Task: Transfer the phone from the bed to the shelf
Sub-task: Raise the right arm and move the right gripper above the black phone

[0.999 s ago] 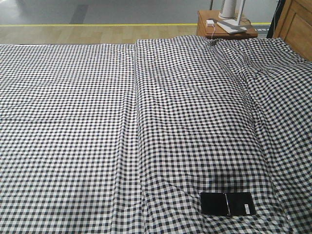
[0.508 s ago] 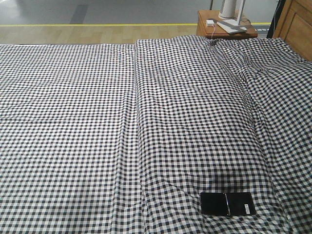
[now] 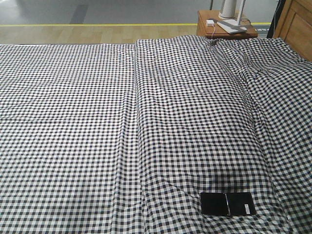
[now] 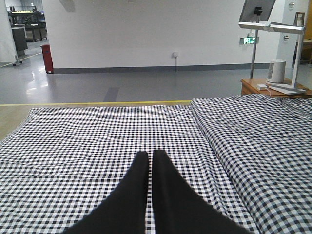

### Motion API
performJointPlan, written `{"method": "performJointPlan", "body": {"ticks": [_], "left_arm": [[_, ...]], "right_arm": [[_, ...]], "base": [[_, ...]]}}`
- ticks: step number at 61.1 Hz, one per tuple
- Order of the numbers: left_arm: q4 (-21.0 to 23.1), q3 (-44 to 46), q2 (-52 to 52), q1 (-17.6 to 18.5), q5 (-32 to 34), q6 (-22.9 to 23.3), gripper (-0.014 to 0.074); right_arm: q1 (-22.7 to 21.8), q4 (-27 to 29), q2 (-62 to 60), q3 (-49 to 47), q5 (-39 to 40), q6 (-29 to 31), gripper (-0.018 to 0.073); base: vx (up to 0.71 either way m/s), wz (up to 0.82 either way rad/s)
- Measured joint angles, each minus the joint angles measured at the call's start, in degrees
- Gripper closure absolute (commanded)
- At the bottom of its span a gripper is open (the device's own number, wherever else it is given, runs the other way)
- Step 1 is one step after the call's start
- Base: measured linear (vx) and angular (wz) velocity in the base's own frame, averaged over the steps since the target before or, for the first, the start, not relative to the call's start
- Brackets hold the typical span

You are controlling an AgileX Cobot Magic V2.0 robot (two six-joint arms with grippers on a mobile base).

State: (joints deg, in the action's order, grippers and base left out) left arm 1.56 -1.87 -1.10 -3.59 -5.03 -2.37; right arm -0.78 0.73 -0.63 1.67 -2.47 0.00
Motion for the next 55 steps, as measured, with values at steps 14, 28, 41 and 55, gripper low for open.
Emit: {"method": "performJointPlan", "body": {"ticks": [14,28,41,55], "left_arm": [[0.00,0.00,0.00,0.00,0.00,0.00,0.0595],[0.00,0.00,0.00,0.00,0.00,0.00,0.0595],[0.00,0.00,0.00,0.00,0.00,0.00,0.0595],[0.00,0.00,0.00,0.00,0.00,0.00,0.0595]], "right_arm": [[0.00,0.00,0.00,0.00,3.01,0.00,0.0564],[0.00,0.00,0.00,0.00,17.72,0.00,0.0564],[0.00,0.00,0.00,-5.19,21.57,0.00,0.0564],[0.00,0.00,3.08,-19.18,17.92,0.67,0.0564]], "base": [[0.00,0.00],[0.00,0.00],[0.00,0.00],[0.00,0.00]]}}
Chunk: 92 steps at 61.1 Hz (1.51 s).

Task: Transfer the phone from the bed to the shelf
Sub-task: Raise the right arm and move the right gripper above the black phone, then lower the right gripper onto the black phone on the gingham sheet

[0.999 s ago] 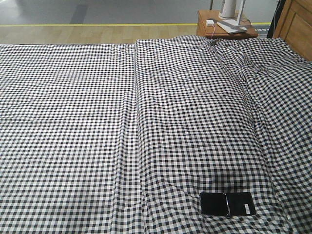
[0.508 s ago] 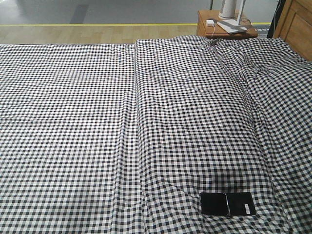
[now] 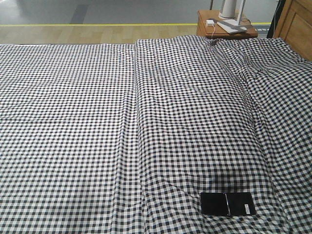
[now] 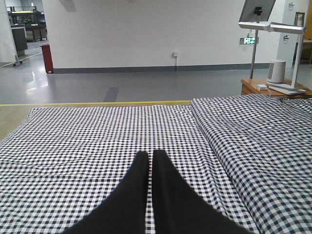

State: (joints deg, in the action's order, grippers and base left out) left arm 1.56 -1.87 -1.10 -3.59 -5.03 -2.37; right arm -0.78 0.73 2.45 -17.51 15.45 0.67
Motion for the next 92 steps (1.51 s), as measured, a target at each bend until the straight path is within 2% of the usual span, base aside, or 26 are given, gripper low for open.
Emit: {"method": "performJointPlan", "body": {"ticks": [13,21,36,48,66,72,77,92], "left_arm": [[0.00,0.00,0.00,0.00,0.00,0.00,0.0595],[0.00,0.00,0.00,0.00,0.00,0.00,0.0595],[0.00,0.00,0.00,0.00,0.00,0.00,0.0595],[0.00,0.00,0.00,0.00,0.00,0.00,0.0595],[0.00,0.00,0.00,0.00,0.00,0.00,0.0595],[0.00,0.00,0.00,0.00,0.00,0.00,0.0595],[0.00,0.00,0.00,0.00,0.00,0.00,0.0595],[0.00,0.00,0.00,0.00,0.00,0.00,0.0595]], "right_arm": [[0.00,0.00,10.38,-13.52,-9.69,0.06,0.0564],[0.00,0.00,18.52,-20.67,-18.65,0.06,0.0564],[0.00,0.00,31.57,-25.50,-32.67,0.11,0.0530],[0.00,0.00,40.73,-25.55,-42.20,0.93,0.0378],[0.00,0.00,50.35,-25.55,-50.32,1.24,-0.0054],[0.00,0.00,51.91,-25.55,-50.44,1.24,-0.0153],[0.00,0.00,52.61,-25.55,-50.46,1.19,-0.0169],[0.00,-0.17,52.79,-25.55,-51.70,1.19,-0.0129]], "base": [[0.00,0.00],[0.00,0.00],[0.00,0.00],[0.00,0.00],[0.00,0.00],[0.00,0.00],[0.00,0.00],[0.00,0.00]]}}
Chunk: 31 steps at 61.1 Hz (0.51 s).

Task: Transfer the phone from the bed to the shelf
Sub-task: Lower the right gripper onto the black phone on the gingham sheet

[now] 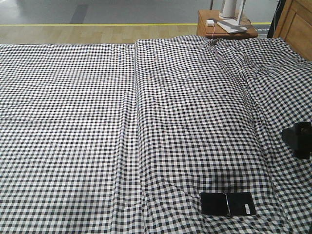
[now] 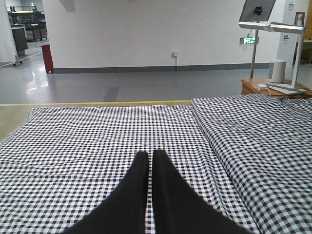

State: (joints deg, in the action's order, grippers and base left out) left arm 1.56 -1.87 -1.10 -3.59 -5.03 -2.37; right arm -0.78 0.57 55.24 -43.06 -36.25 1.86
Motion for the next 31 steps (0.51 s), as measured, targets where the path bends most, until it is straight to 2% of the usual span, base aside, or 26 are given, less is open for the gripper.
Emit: {"method": "performJointPlan", "body": {"ticks": [13,31], "left_arm": [[0.00,0.00,0.00,0.00,0.00,0.00,0.0595],[0.00,0.00,0.00,0.00,0.00,0.00,0.0595]], "right_arm": [[0.00,0.00,3.94,-2.12,-6.54,-1.03,-0.0110],[-1.11,0.41,13.52,-8.50,-11.64,-0.72,-0.0101]], "base": [[0.00,0.00],[0.00,0.00]]}}
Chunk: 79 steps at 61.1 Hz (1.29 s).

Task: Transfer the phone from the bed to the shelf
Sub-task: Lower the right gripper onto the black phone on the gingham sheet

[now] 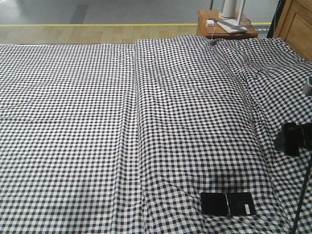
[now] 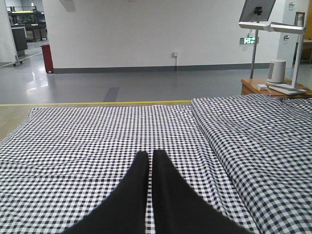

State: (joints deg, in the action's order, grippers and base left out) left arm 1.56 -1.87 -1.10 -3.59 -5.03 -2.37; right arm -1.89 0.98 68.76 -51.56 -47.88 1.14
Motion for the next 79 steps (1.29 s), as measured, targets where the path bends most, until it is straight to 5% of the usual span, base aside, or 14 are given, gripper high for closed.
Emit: {"method": "performJointPlan", "body": {"ticks": [22,33,48,79], "left_arm": [[0.00,0.00,0.00,0.00,0.00,0.00,0.0595],[0.00,0.00,0.00,0.00,0.00,0.00,0.0595],[0.00,0.00,0.00,0.00,0.00,0.00,0.0595],[0.00,0.00,0.00,0.00,0.00,0.00,0.0595]], "right_arm": [[-17.52,13.68,16.07,-7.65,-3.09,16.13,-0.0079],[-22.72,20.94,26.62,-10.67,-3.23,26.01,-0.0074],[-24.40,25.68,43.55,-17.70,-5.13,36.01,-0.0062],[-24.40,32.13,73.34,-36.44,-11.08,44.74,-0.0041]], "base": [[0.00,0.00],[0.00,0.00],[0.00,0.00],[0.00,0.00]]}}
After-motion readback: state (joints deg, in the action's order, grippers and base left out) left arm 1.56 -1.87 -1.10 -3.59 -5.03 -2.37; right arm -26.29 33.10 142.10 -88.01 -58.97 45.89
